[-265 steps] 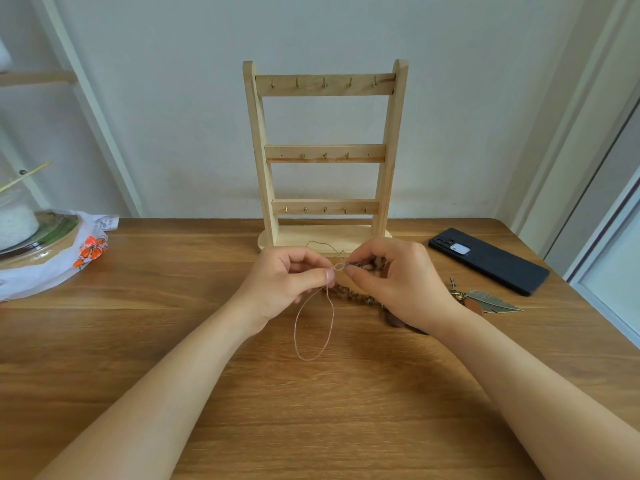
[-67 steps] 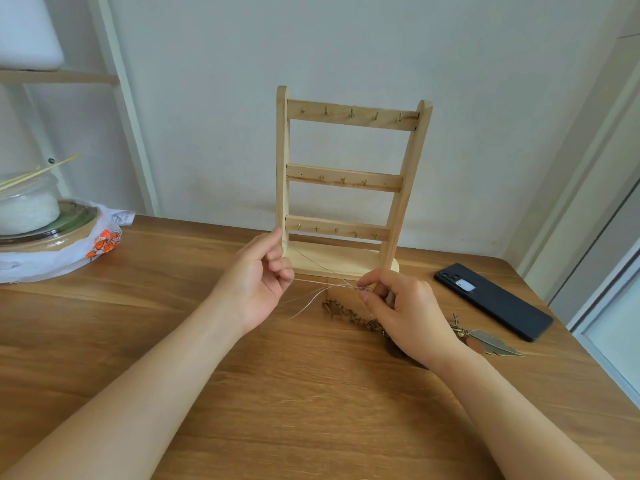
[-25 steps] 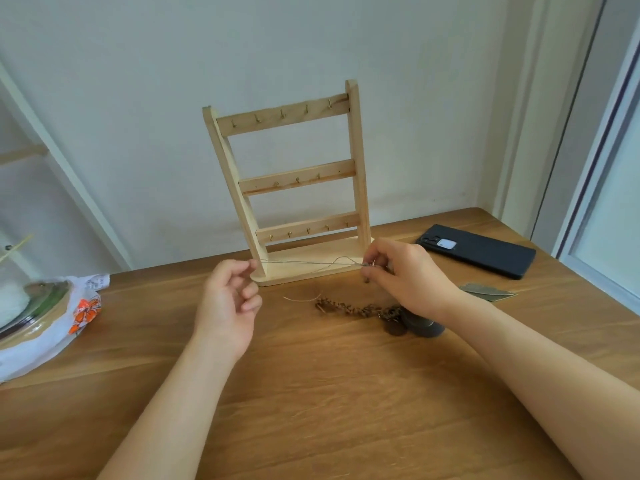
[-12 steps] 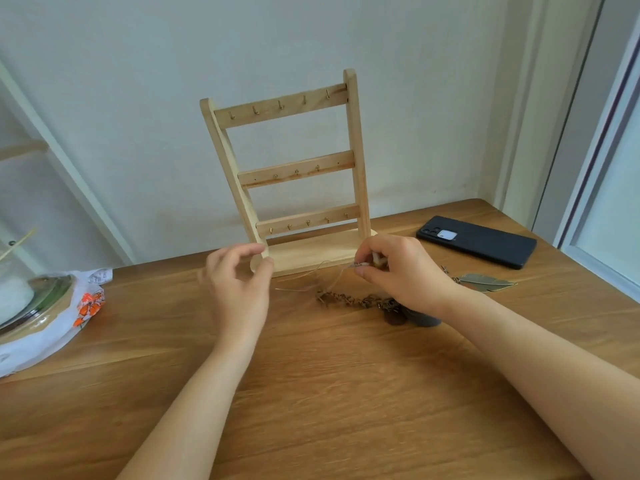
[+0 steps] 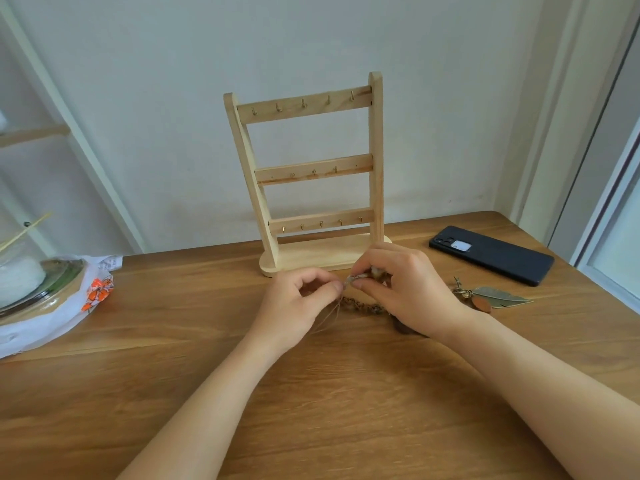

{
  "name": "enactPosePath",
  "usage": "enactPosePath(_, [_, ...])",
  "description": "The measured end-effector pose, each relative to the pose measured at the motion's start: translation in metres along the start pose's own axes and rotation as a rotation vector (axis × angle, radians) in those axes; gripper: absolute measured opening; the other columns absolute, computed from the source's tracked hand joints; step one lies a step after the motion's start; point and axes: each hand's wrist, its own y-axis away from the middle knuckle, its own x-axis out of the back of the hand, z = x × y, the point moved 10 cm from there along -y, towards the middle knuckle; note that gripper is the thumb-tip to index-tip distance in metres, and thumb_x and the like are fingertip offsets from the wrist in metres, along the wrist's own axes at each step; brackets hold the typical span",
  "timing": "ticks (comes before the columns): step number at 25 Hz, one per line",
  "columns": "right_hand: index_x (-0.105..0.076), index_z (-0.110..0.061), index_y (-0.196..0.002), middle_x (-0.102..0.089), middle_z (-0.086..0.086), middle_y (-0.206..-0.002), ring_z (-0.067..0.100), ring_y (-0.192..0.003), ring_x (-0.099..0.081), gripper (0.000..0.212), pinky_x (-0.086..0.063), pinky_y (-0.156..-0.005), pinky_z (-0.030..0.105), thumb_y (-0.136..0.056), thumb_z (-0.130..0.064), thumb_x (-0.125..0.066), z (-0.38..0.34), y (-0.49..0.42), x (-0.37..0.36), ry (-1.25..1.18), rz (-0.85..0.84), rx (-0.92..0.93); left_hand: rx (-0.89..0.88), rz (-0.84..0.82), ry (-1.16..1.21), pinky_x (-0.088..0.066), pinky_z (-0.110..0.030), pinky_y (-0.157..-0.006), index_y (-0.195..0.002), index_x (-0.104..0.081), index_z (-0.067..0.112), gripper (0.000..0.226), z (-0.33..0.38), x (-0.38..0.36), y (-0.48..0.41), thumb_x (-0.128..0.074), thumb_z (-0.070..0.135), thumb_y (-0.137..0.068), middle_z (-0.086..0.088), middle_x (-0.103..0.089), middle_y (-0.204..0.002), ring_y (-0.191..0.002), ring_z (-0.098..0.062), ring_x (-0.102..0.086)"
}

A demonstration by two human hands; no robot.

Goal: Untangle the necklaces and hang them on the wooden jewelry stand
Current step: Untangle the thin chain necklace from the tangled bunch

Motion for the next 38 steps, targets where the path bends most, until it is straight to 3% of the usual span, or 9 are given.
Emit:
enactPosePath(3, [-0.073, -0.018, -0.091, -0.064, -0.008, -0.085, 0.01, -0.079, -0.06, 0.008, -0.051, -0.069, 0.025, -0.085, -0.019, -0.078, -0.001, -0.001, -0.002, -0.003, -0.011, -0.014, 0.014, 0.008, 0.004, -0.049, -0.017, -0.069, -0.085, -0.078, 0.021, 0.008, 0.0, 0.0, 0.001, -0.073, 0.018, -0.09, 0.004, -0.073, -0.079, -0.072, -0.004, -0.062])
enactPosePath(7, [-0.074, -0.023, -0.113, -0.071, -0.012, -0.094, 0.002, -0.09, -0.065, 0.024, -0.05, -0.079, 0.013, -0.09, -0.031, -0.073, 0.005, 0.0, -0.009, -0.059, -0.093, -0.133, -0.132, 0.083, -0.163, -0.049, -0.019, -0.07, -0.087, -0.073, 0.022, 0.008, 0.011, 0.008, 0.002, -0.071, 0.015, -0.091, 0.008, -0.069, -0.079, -0.078, -0.006, -0.062])
enactPosePath(10, [-0.075, -0.022, -0.106, -0.072, -0.009, -0.086, 0.001, -0.083, -0.065, 0.016, -0.049, -0.073, 0.011, -0.091, -0.023, -0.073, 0.01, 0.001, -0.012, -0.143, -0.108, -0.201, -0.209, 0.129, -0.205, -0.048, -0.016, -0.075, -0.09, -0.076, 0.026, 0.011, 0.019, 0.01, 0.005, -0.073, 0.015, -0.09, 0.012, -0.071, -0.084, -0.087, -0.01, -0.064])
enactPosePath(15, [-0.072, -0.018, -0.098, -0.065, -0.01, -0.077, 0.001, -0.072, -0.059, 0.007, -0.045, -0.066, 0.012, -0.091, -0.015, -0.072, 0.014, 0.002, -0.012, -0.172, -0.095, -0.239, -0.077, 0.132, -0.022, -0.052, -0.02, -0.086, -0.101, -0.076, 0.021, 0.013, 0.011, 0.018, 0.002, -0.065, 0.015, -0.096, 0.006, -0.076, -0.071, -0.081, -0.003, -0.072])
enactPosePath(20, [-0.071, -0.02, -0.096, -0.063, -0.013, -0.075, 0.001, -0.071, -0.056, 0.005, -0.044, -0.065, 0.012, -0.092, -0.017, -0.071, 0.01, 0.002, -0.012, -0.164, -0.094, -0.223, -0.062, 0.073, -0.006, -0.05, -0.017, -0.065, -0.082, -0.078, 0.017, 0.009, 0.011, 0.009, 0.003, -0.081, 0.009, -0.082, 0.004, -0.075, -0.073, -0.068, -0.008, -0.07])
enactPosePath(25, [-0.069, -0.024, -0.094, -0.063, -0.013, -0.075, 0.002, -0.072, -0.058, 0.01, -0.045, -0.065, 0.013, -0.09, -0.015, -0.073, 0.004, 0.005, -0.016, -0.169, -0.114, -0.21, -0.06, 0.064, -0.029, -0.053, -0.019, -0.065, -0.079, -0.078, 0.018, 0.011, 0.009, 0.008, 0.004, -0.082, 0.008, -0.08, 0.006, -0.075, -0.072, -0.068, -0.008, -0.07])
enactPosePath(30, [-0.073, -0.015, -0.093, -0.064, -0.012, -0.074, -0.004, -0.064, -0.057, 0.005, -0.042, -0.06, 0.009, -0.09, -0.011, -0.073, 0.001, 0.004, -0.018, -0.235, -0.144, -0.219, -0.082, 0.08, -0.081, -0.047, -0.013, -0.059, -0.075, -0.076, 0.016, 0.012, 0.014, 0.01, 0.005, -0.082, 0.006, -0.077, 0.006, -0.073, -0.068, -0.06, 0.0, -0.064])
enactPosePath(34, [-0.073, -0.015, -0.093, -0.071, -0.004, -0.077, -0.002, -0.064, -0.06, 0.004, -0.045, -0.061, 0.011, -0.09, -0.012, -0.074, -0.001, 0.006, -0.024, -0.282, -0.173, -0.233, -0.096, 0.013, -0.129, -0.047, -0.02, -0.057, -0.071, -0.069, 0.015, 0.014, 0.016, 0.003, 0.005, -0.075, 0.004, -0.077, 0.004, -0.068, -0.066, -0.058, -0.005, -0.057])
enactPosePath(38, [-0.073, -0.018, -0.095, -0.068, -0.006, -0.077, 0.001, -0.066, -0.057, 0.007, -0.041, -0.061, 0.01, -0.09, -0.013, -0.073, -0.003, 0.004, -0.023, -0.196, -0.164, -0.176, -0.019, -0.112, 0.018, -0.03, -0.024, -0.052, -0.069, -0.056, 0.013, 0.017, 0.005, -0.01, 0.003, -0.056, 0.006, -0.084, 0.007, -0.045, -0.055, -0.054, -0.012, -0.037])
